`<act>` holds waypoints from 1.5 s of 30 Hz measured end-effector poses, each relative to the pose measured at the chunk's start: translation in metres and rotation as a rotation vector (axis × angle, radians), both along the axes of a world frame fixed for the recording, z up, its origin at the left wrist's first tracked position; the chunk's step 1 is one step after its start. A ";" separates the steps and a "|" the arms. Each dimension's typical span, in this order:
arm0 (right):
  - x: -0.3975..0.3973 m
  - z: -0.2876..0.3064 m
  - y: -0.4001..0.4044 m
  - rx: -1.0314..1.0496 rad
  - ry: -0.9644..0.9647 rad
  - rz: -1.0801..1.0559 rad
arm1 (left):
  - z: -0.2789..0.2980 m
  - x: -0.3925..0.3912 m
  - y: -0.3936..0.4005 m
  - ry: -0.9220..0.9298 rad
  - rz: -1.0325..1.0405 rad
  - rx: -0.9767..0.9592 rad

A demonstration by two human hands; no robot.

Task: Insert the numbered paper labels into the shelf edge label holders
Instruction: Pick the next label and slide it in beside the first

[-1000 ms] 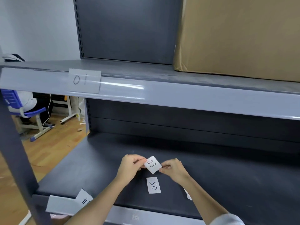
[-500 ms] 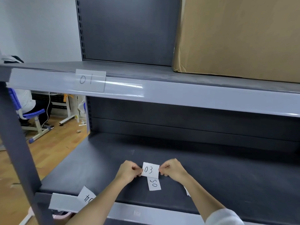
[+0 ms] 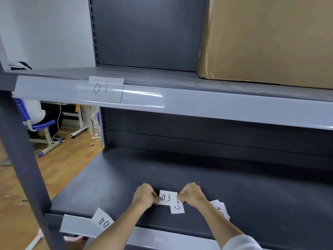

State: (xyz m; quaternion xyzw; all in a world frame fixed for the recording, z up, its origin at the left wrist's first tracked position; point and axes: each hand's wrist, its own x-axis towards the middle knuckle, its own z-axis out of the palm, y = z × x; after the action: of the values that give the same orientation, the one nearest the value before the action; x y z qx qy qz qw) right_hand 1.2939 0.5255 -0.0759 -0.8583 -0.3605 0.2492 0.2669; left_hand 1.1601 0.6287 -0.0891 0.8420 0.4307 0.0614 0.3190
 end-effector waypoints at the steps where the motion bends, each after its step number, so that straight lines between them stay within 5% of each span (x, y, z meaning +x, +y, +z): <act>1: 0.000 -0.001 0.001 -0.003 -0.001 -0.001 | 0.001 0.001 0.000 0.000 -0.006 0.013; 8: 0.014 0.011 -0.008 0.010 -0.090 -0.009 | 0.019 0.008 -0.009 -0.046 0.011 0.098; 14: 0.056 0.041 -0.071 0.090 -0.122 -0.196 | 0.034 0.058 -0.046 -0.298 -0.344 0.022; 23: 0.050 0.000 -0.128 0.011 -0.108 -0.272 | 0.008 0.104 -0.083 -0.150 -0.736 0.224; 35: 0.046 -0.006 -0.119 -0.093 -0.072 -0.377 | -0.002 0.091 -0.060 -0.203 -0.476 0.344; 45: 0.063 0.010 -0.096 0.143 0.196 -0.416 | -0.002 0.066 -0.031 -0.206 -0.361 0.360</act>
State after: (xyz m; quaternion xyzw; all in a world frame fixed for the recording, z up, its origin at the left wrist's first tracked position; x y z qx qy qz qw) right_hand 1.3570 0.4292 -0.0654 -0.8649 -0.1649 0.2447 0.4061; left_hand 1.2265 0.5976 -0.0915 0.9376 0.2213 0.1644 0.2120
